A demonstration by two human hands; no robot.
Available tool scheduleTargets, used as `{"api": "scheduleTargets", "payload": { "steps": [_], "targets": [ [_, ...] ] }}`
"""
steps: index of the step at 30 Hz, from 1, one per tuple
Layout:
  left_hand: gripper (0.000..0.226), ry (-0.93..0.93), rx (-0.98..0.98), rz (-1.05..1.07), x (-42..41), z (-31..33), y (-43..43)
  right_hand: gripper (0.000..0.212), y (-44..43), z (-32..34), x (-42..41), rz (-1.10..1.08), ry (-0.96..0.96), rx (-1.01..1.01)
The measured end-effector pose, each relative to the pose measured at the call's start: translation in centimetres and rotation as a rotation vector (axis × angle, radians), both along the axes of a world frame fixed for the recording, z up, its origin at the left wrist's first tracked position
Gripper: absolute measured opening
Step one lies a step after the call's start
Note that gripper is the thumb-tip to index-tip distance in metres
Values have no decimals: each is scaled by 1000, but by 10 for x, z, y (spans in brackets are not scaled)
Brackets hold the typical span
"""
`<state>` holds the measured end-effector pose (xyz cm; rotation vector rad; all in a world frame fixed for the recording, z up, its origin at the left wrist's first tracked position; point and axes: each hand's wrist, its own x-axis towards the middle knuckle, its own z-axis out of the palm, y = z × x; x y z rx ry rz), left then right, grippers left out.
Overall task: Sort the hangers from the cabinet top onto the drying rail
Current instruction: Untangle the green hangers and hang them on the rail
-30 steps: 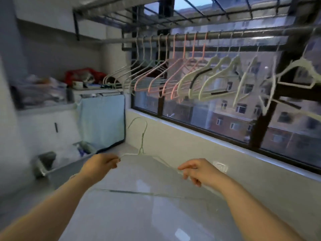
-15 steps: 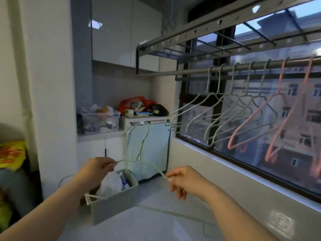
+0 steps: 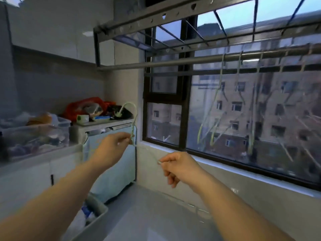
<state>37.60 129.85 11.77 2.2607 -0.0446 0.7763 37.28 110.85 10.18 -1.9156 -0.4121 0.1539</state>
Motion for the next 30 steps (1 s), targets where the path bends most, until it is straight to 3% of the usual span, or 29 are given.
{"api": "scheduleTargets", "payload": {
  "steps": [3,9,19,26,30],
  "targets": [
    [35,-47,-27,-72,37,17,15,19,33,10,17,-136,31,109],
    [18,-46,-50,-287,104,45,10,21,59,33,27,-354,84,195],
    [28,0,-444,-691,132,91,-58,38,41,84,11,-515,-58,23],
    [25,-9,-405,-838,149,144,-88,37,27,132,15,-670,-253,-223],
    [26,-15,-443,-927,153,165,-104,37,15,148,5,-740,-513,-481]
  ]
}}
